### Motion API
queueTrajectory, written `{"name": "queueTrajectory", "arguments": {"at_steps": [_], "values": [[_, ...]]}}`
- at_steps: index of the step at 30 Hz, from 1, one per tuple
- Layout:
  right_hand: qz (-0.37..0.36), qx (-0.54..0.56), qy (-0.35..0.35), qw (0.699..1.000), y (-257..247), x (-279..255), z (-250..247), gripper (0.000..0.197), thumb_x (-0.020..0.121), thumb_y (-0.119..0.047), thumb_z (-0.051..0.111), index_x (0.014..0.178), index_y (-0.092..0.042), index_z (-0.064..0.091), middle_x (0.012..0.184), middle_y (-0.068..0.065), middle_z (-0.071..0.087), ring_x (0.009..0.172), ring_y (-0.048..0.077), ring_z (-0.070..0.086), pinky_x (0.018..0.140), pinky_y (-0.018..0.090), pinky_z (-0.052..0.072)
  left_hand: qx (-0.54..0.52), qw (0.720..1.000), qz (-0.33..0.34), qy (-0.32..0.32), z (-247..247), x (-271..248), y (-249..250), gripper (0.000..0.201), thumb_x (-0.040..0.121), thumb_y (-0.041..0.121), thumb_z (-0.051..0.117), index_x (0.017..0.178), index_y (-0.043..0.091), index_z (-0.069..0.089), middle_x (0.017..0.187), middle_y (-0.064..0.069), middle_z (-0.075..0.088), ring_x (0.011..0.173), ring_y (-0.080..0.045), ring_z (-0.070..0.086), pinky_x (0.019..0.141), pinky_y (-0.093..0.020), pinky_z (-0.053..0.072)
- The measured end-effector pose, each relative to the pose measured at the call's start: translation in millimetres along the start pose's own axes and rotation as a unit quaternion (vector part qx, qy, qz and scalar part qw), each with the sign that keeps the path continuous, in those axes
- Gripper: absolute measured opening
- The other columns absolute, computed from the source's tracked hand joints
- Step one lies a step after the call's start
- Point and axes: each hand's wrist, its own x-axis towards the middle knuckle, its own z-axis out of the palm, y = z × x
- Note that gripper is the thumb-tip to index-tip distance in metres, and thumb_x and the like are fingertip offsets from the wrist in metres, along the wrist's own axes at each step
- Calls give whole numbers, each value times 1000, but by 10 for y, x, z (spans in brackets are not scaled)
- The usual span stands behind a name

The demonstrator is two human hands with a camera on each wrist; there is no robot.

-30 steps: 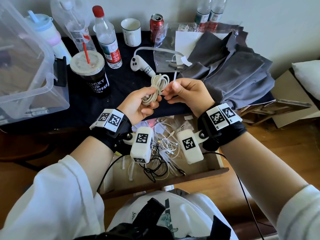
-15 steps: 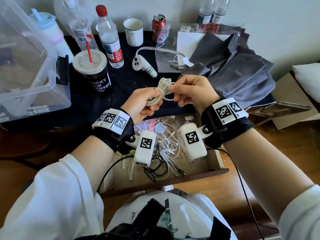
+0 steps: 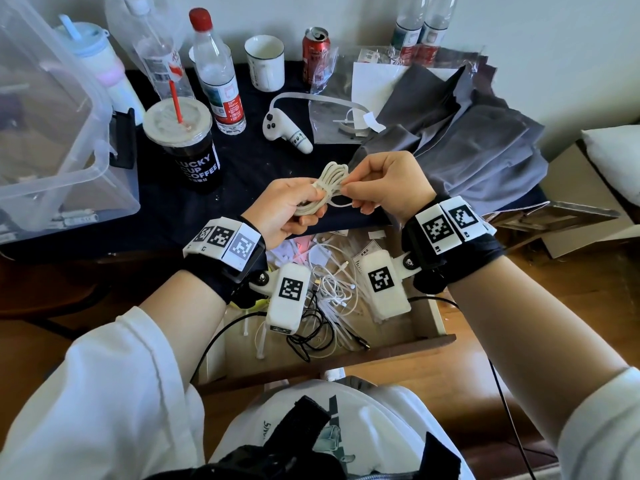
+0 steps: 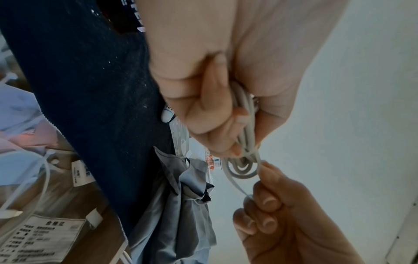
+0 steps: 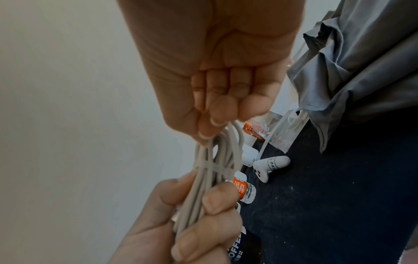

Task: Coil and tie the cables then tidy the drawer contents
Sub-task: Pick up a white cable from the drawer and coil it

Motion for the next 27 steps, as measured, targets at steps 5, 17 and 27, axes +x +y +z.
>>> {"name": "queueTrajectory", "arguments": {"at_steps": [5,17,27], "values": [[2,-11,-52,999,-63,-34,-50,11,78,-1,72,71,-7,64,46,-5,61,38,5,52,44,14,47,17,1000,-3,-24,-7,-5,-4,23,96,1,39,90,6,60,62,-5,48,40,-6,35,30,-11,19],[-28,-87,-4,996,32,5,54,35,71,-15,80,70,-16,45,65,9,67,42,7,58,45,16,48,43,998,-15,32,29,39,-56,11,91,7,57,98,10,49,65,-7,56,41,-7,40,31,-15,22],[-98,-191,-18,977,85,15,119,11,74,-32,77,79,-31,68,73,-11,51,57,0,44,57,10,36,102,994,-24,19,-48,37,-55,3,86,3,61,87,5,62,52,-1,52,37,-3,33,30,-12,20]]}}
